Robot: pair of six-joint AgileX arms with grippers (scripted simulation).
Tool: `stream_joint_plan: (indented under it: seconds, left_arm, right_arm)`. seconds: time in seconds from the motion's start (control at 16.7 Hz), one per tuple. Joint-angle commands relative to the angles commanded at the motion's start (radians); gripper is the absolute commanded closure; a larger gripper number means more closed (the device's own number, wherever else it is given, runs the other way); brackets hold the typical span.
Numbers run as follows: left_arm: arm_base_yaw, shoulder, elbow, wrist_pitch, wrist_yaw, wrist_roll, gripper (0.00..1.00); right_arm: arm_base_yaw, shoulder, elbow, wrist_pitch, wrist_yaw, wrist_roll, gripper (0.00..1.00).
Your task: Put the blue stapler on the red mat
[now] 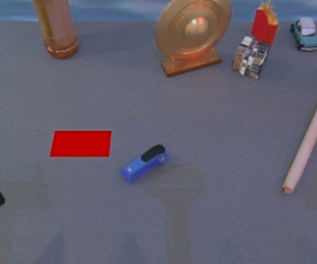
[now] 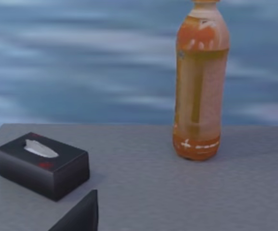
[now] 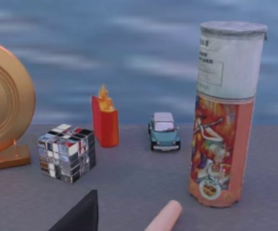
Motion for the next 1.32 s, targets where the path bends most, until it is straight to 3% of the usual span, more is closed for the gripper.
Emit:
stream_joint_plan:
  seconds: [0.3,0.54,1.32]
  left_arm:
    - [-0.025,0.060,0.061,-0.045,0.002,0.011,0.00]
    - [-0.103,0.288,0.287,-0.197,0.004,0.050,0.00]
    - [-0.470,1.654,1.390,-0.988,0.000,0.244,0.00]
  right_arm:
    - [0.000,0.000,0.000,0.000,0.000,0.000,0.00]
    - [0.000,0.000,0.000,0.000,0.000,0.000,0.00]
    - [0.000,0.000,0.000,0.000,0.000,0.000,0.00]
